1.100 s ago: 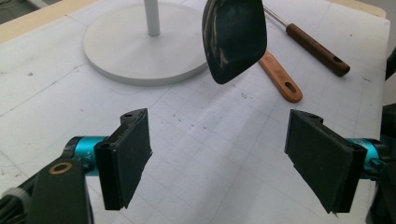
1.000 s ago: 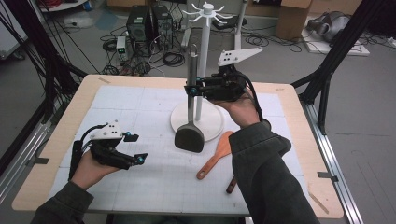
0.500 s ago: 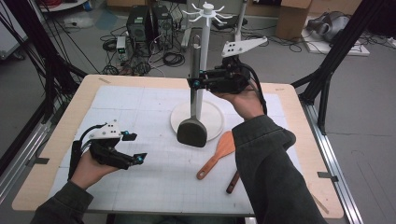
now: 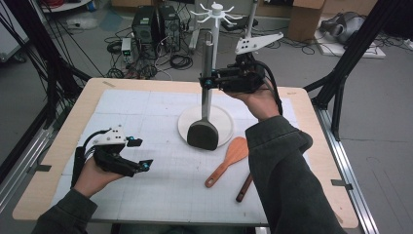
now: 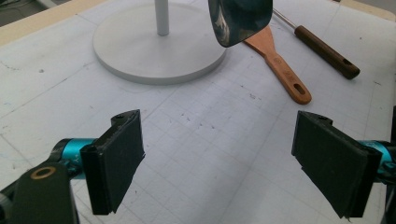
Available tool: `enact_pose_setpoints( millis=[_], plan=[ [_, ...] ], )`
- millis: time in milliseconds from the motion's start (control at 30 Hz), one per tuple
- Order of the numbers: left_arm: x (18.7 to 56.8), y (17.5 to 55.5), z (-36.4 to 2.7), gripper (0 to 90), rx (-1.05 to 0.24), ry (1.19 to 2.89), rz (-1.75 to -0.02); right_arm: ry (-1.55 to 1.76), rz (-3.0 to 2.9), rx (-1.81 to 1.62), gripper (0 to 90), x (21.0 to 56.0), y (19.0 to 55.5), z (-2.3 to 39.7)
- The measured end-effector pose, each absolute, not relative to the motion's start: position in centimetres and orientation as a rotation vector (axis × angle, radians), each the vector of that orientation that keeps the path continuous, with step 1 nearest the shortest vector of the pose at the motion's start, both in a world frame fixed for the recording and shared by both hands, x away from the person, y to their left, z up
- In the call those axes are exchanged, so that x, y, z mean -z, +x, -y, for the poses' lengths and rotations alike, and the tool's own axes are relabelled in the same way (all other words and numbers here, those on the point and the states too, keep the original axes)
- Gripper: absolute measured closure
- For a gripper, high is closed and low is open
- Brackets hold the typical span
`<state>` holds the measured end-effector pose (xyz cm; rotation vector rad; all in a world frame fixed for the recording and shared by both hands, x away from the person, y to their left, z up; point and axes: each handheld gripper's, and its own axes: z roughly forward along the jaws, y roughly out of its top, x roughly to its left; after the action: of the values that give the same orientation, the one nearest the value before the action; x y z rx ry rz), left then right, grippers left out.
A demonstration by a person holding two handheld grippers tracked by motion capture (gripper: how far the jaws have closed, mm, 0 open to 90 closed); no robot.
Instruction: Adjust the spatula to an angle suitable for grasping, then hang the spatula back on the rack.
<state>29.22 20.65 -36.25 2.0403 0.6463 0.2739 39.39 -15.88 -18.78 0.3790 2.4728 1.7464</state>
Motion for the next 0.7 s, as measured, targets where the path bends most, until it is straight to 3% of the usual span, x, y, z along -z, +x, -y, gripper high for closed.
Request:
enact_pose_setpoints(
  millis=[700],
  plan=[
    [36.2, 29.2, -20.7, 16.8, -0.27, 2.033, -0.642, 0.398, -2.493, -1.723, 75.5, 17.9, 40.9, 16.4]
  ],
)
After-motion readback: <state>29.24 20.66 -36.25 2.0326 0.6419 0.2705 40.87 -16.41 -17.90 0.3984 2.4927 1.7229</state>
